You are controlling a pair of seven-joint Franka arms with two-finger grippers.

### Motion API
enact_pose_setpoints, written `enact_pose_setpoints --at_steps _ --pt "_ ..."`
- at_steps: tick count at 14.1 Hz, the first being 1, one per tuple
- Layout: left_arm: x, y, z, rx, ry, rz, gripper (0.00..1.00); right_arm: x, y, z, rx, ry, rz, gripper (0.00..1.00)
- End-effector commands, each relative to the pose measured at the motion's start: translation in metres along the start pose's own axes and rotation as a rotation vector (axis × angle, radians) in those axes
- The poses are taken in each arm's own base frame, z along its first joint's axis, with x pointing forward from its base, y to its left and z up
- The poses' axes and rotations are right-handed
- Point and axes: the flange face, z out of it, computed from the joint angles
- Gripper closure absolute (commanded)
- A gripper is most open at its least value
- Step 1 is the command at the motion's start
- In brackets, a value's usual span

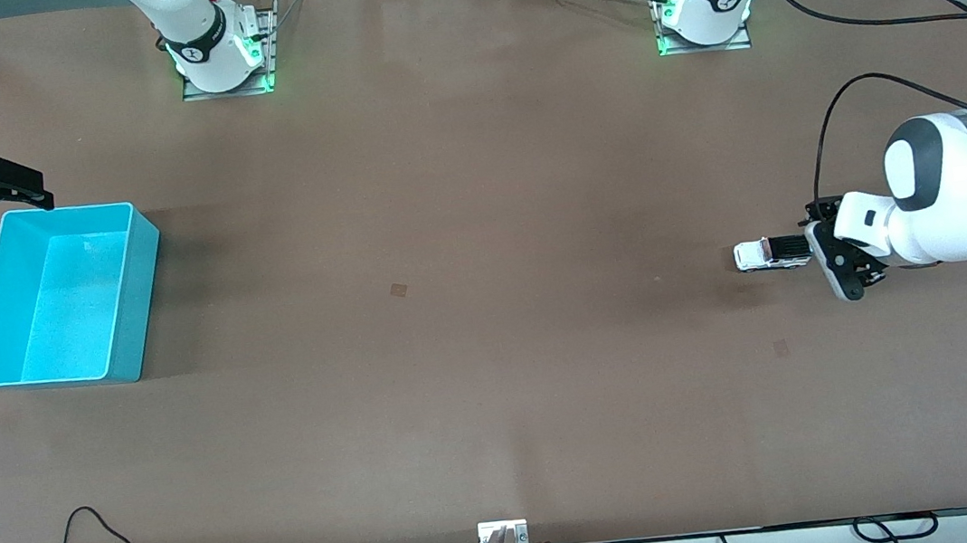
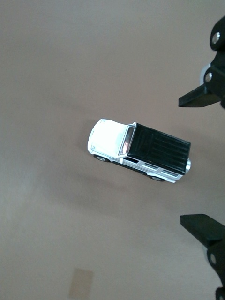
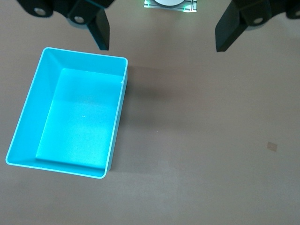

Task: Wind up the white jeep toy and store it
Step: 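Lower the left gripper and close it around the jeep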

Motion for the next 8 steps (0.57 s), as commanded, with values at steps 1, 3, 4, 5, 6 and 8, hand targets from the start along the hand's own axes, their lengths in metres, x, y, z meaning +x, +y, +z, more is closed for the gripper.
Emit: enact_pose_setpoints --at_steps 1,3,4,5,6,8 --pt "-0.002 0.006 0.020 0.020 -0.010 0.165 0.00 0.001 -0.002 -0.004 0.007 0.007 0.008 0.00" --pt "-0.002 0.008 0.031 0.056 -0.007 0.254 0.00 0.001 -0.002 -0.004 0.007 0.005 0.008 0.00" --pt "-0.002 0.009 0.035 0.073 -0.007 0.292 0.00 0.001 -0.003 -0.004 0.007 0.005 0.006 0.00" --pt "-0.003 0.012 0.043 0.070 -0.007 0.305 0.00 0.001 -0.003 -0.004 0.007 0.007 0.006 0.00" --pt "-0.004 0.015 0.046 0.069 -0.007 0.306 0.00 0.001 -0.003 -0.004 0.007 0.005 0.006 0.00" --pt "-0.005 0.021 0.050 0.081 -0.008 0.310 0.00 0.001 -0.002 -0.004 0.007 0.005 0.008 0.00"
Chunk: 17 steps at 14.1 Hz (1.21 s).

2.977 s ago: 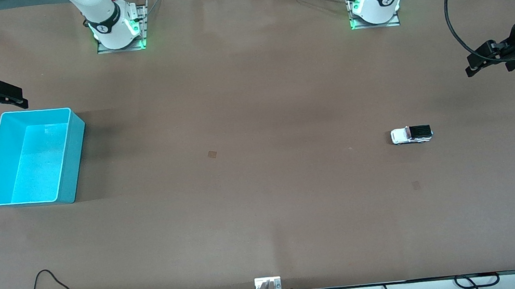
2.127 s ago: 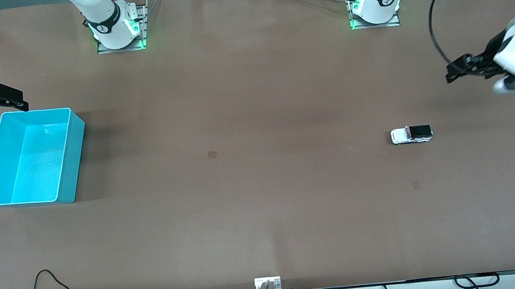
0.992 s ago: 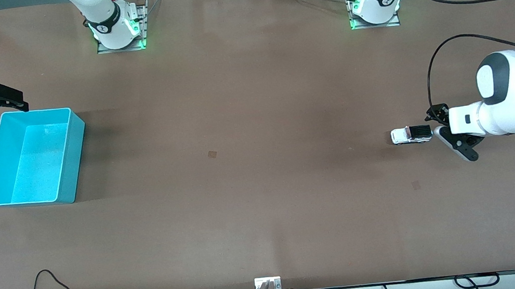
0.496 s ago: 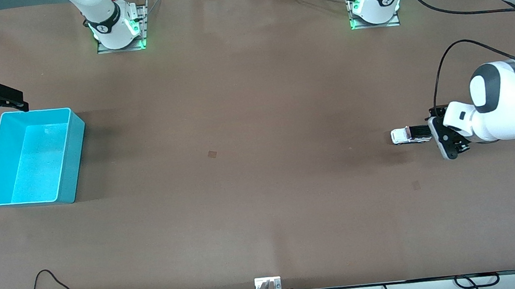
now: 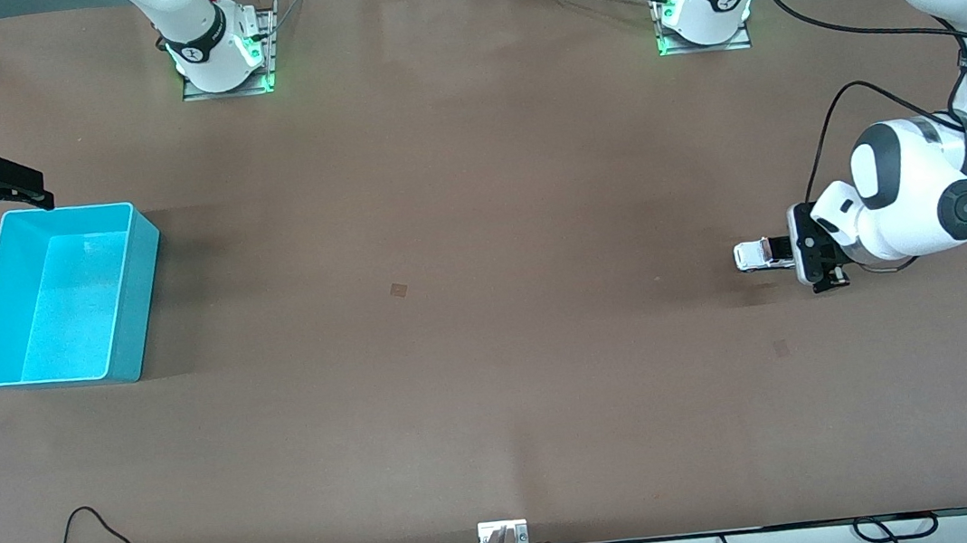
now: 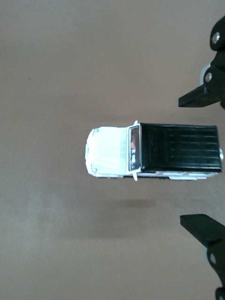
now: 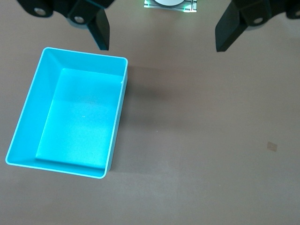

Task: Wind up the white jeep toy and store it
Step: 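Lower the left gripper and close it around the jeep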

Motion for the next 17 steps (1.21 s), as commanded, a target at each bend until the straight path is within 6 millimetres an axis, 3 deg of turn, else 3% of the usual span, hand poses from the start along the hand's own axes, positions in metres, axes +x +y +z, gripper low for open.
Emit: enact_pose_setpoints --at_steps 1,6,17 --pt "-0.001 0.015 -0.002 0.039 -0.020 0.040 0.00 0.001 -0.002 -0.005 0.007 0.007 0.008 0.00" --pt "0.000 0.030 0.005 0.079 -0.039 0.057 0.00 0.001 -0.003 -0.004 0.007 0.005 0.006 0.00" --pt "0.007 0.040 0.017 0.111 -0.096 0.124 0.01 0.001 -0.002 -0.005 0.005 0.006 0.007 0.00"
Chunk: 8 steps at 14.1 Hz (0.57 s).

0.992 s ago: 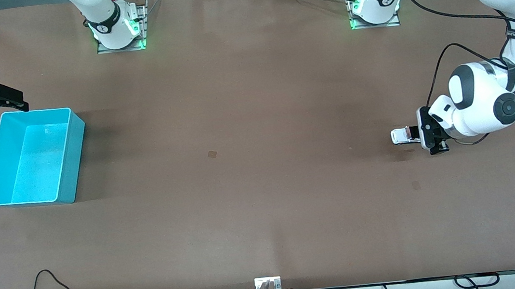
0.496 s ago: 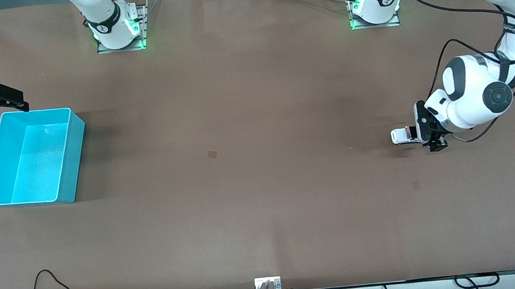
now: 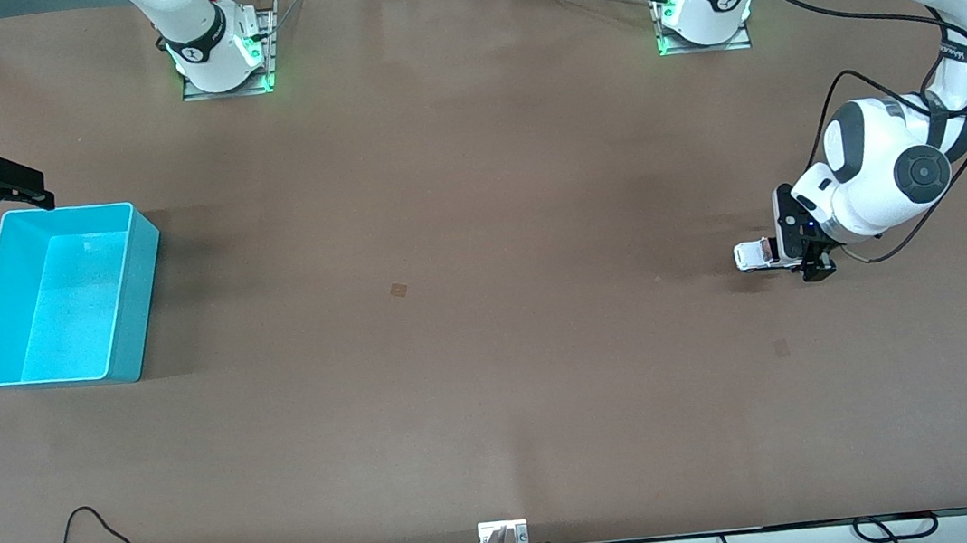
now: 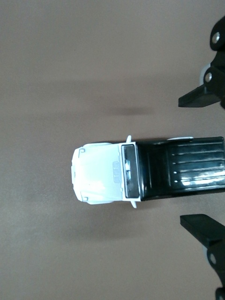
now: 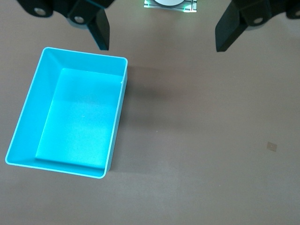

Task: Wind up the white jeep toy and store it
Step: 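Lower the left gripper and close it around the jeep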

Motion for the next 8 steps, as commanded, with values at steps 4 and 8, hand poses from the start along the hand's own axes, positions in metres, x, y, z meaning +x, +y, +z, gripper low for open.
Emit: enact_pose_setpoints --at_steps 4,8 --pt "0.0116 0.0060 -0.0046 0.024 -0.006 0.043 0.03 0.0012 -0.0033 -0.0046 0.005 0.006 0.005 0.00" --pt "0.0118 0.0067 -0.0015 0.020 -0.004 0.043 0.10 0.0014 -0.0035 -0.0047 0.006 0.008 0.005 0.00"
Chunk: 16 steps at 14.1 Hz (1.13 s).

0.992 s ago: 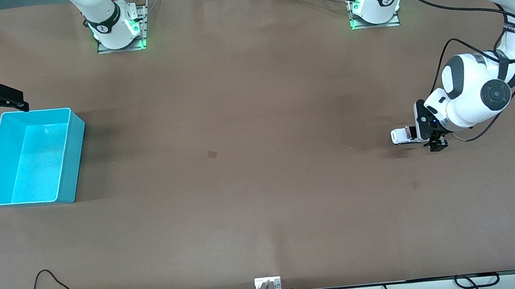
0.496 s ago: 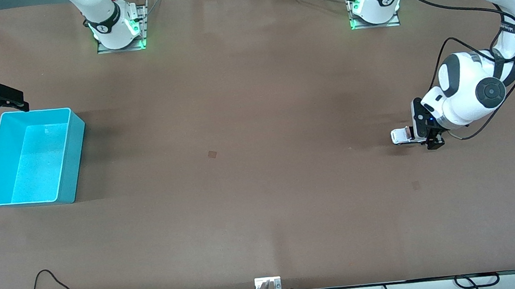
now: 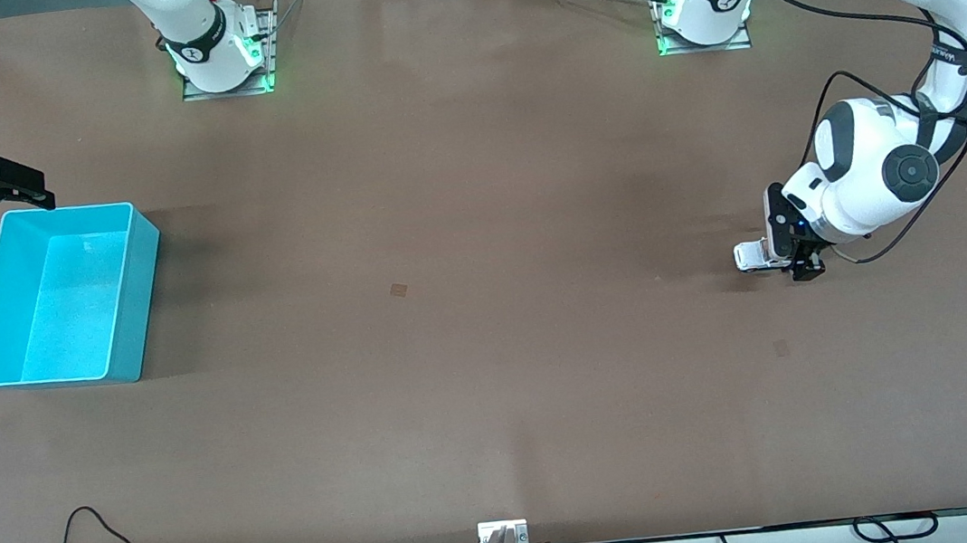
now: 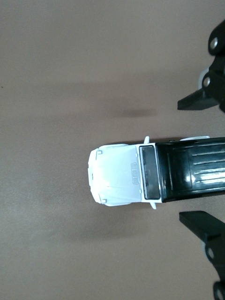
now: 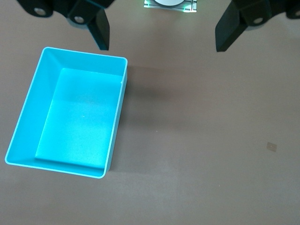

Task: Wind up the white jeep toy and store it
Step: 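Lower the left gripper and close it around the jeep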

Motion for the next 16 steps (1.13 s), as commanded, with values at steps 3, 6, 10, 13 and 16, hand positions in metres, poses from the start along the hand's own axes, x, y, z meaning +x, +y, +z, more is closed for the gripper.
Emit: enact_pose_setpoints --at_steps 3,6,10,13,16 --pt "0.0001 0.0044 -0.0039 0.020 -0.011 0.024 0.12 0.0013 -0.0026 -0.0047 0.006 0.008 0.006 0.00" --pt "0.0000 0.0060 -0.0009 0.031 -0.010 0.025 0.16 0.0013 -0.0028 -0.0047 0.008 0.008 0.006 0.00" --pt "0.0000 0.0055 -0.0013 0.035 -0.011 0.026 0.19 0.0009 -0.0022 -0.0044 0.010 0.006 0.007 0.00" --pt "-0.0007 0.0047 -0.0013 0.048 -0.012 0.027 0.22 0.0010 -0.0029 -0.0044 0.008 0.005 0.006 0.00" --pt "-0.0014 0.0047 0.0009 0.048 -0.011 0.026 0.35 0.0007 -0.0029 -0.0041 0.009 0.002 0.006 0.00"
